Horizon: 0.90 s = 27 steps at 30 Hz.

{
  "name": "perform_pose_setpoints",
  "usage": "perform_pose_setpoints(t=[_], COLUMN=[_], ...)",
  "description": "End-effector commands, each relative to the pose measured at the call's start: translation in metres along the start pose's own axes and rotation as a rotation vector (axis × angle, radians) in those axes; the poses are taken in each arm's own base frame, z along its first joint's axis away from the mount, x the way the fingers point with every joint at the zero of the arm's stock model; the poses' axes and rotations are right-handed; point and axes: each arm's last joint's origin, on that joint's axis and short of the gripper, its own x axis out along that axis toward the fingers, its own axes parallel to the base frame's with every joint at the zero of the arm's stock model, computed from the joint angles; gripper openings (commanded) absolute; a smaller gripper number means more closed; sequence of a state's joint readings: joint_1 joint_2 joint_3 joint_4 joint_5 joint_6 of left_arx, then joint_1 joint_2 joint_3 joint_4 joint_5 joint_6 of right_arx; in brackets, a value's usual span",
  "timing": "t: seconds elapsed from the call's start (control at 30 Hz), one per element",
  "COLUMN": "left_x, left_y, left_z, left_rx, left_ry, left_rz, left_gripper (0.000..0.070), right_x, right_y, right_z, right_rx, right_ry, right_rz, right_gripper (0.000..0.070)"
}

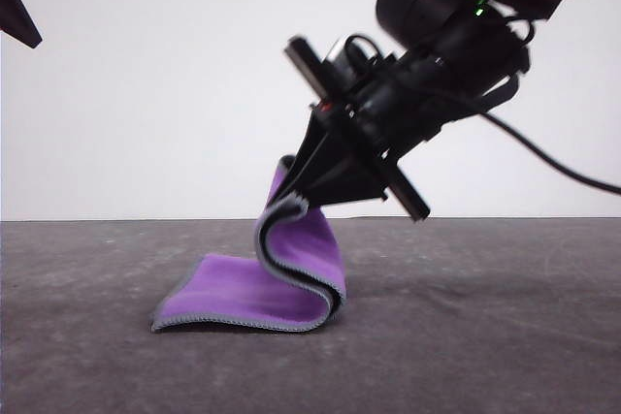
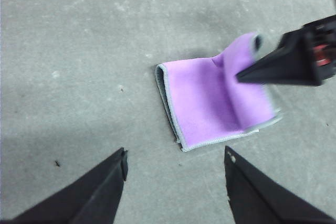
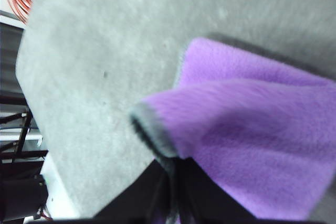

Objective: Fold clothes

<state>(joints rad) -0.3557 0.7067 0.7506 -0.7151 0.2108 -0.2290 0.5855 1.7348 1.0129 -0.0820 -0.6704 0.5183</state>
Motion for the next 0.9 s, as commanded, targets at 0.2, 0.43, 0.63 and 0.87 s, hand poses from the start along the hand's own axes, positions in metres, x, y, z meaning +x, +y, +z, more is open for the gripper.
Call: perform_pose_setpoints(t=[0.2, 0.43, 0.63, 0.87], left_x=[-0.001, -0.001, -0.001, -0.001], left_y=[-0.001, -0.001, -0.001, -0.001], left_z=[0.003, 0.003, 0.003, 0.003], left_rx=[0.016, 0.015, 0.015, 0.015], left_ry=[-0.008, -0.008, -0.008, -0.007], left_rz=[-0.004, -0.003, -0.003, -0.003], left_gripper=[0.0353, 0.0353, 0.0353, 0.0353], right_x=[0.031, 0.031, 0.001, -0.057], right_y=[0.008, 0.007, 0.022, 0.046], right_z=[0.003, 0.006, 0.013, -0.004], right_rx=[-0.011, -0.028, -0.144, -0.374], right_ry=[0.024, -0.018, -0.065, -0.086], right_rz=[0.049, 0.021, 0.033, -0.304], right_gripper=[0.0016, 0.0335, 0.0333, 0.0331])
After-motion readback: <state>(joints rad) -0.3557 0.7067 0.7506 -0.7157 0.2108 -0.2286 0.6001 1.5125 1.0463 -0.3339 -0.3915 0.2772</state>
